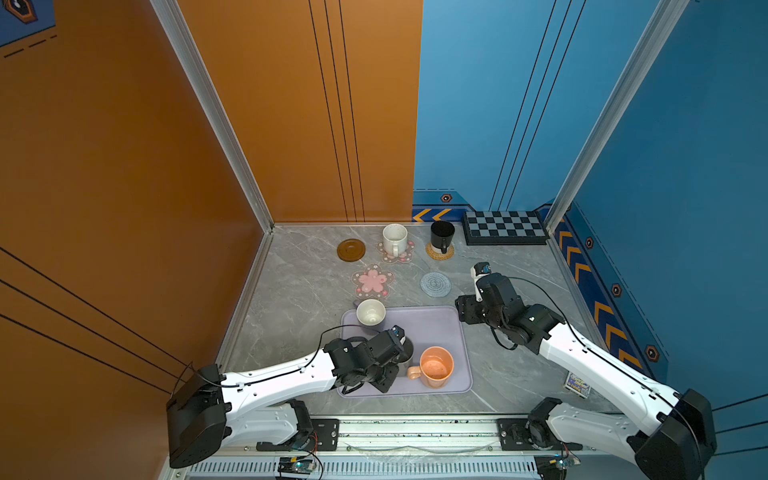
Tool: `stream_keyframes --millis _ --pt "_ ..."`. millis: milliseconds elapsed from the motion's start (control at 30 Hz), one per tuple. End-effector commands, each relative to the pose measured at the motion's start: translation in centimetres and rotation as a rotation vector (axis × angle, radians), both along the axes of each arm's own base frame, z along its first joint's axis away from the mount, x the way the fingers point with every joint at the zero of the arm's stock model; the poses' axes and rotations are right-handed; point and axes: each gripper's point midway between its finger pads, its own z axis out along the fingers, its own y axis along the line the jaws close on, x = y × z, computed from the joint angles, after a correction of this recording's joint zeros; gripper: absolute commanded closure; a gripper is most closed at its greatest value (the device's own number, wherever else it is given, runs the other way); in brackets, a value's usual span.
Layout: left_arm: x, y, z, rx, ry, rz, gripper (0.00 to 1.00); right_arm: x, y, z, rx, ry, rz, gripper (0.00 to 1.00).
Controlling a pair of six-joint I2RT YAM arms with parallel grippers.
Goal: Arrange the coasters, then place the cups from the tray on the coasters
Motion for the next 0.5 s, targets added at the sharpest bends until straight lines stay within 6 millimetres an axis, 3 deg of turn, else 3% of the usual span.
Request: stream_keyframes --millis 0,233,467 --pt "0.2 0.5 0.0 -0.017 -0.003 0.037 0.66 0.5 0.1 0.1 0.005 -0.003 -0.006 0.27" --pt "0.0 0.7 -0.8 0.001 0.021 0.034 0.58 0.6 0.3 -0.3 0.006 0.01 -0.004 0.27" --pt "0.0 0.7 -1.5 0.024 0.051 0.038 0.59 0.6 0.3 -0.4 0.008 0.015 -0.011 0.27"
